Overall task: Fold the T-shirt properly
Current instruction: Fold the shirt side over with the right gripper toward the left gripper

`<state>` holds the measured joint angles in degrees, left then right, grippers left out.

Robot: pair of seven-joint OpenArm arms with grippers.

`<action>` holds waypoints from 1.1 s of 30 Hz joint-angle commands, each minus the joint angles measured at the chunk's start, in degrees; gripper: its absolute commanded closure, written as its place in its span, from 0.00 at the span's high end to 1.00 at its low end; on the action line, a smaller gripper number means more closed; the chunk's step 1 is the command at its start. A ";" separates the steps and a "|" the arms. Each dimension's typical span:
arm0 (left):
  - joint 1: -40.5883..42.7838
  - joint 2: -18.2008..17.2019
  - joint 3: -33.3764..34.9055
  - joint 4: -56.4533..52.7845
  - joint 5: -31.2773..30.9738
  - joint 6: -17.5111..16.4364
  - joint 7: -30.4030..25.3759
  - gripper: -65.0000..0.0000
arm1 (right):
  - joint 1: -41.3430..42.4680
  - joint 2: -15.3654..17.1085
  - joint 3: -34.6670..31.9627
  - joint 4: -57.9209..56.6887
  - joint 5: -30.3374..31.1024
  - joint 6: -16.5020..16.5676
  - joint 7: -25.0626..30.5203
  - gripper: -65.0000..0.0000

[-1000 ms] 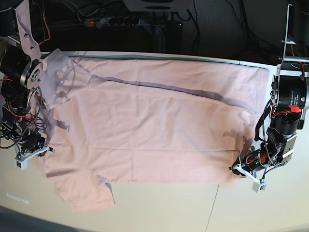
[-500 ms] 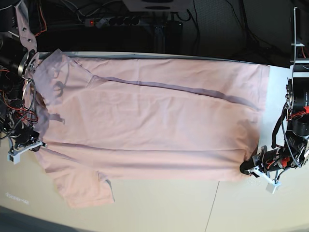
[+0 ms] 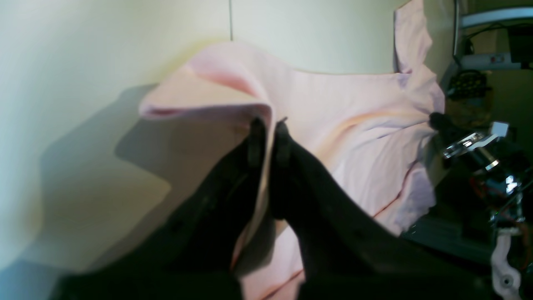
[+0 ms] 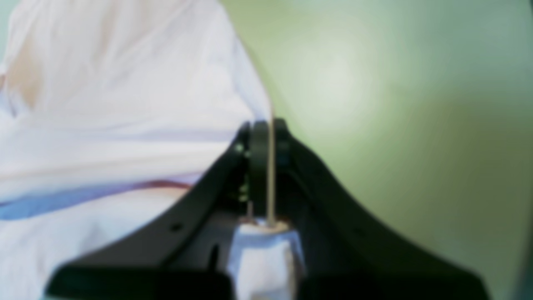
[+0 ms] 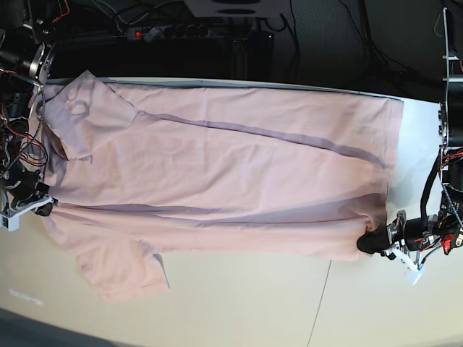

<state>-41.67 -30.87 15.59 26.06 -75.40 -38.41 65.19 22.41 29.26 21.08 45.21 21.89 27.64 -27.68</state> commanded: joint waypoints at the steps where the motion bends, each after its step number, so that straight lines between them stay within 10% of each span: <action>1: -0.61 -2.14 -0.17 2.84 -1.36 -1.59 0.02 0.00 | 0.57 2.19 0.17 1.66 1.25 4.74 1.20 0.00; 12: 14.27 -10.88 -0.07 28.92 -5.84 -1.59 0.85 0.00 | -2.01 5.88 0.17 3.58 8.20 4.85 -3.30 0.00; 25: 19.78 -11.82 -0.07 33.00 -5.79 -1.59 -2.40 0.00 | -4.87 5.81 0.17 3.52 8.81 4.94 -5.99 0.00; 29: 19.78 -11.80 -0.07 33.00 -5.79 -1.59 -3.45 0.00 | -6.40 5.84 0.17 3.52 9.20 4.81 -5.95 0.31; 33: 19.78 -11.82 -0.07 33.00 -5.77 -1.59 -3.69 0.00 | -6.34 5.88 0.24 3.54 11.06 4.74 -5.68 0.42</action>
<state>-20.49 -41.30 16.12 58.26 -80.20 -39.05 62.54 15.09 33.50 20.86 47.79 32.32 28.51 -34.09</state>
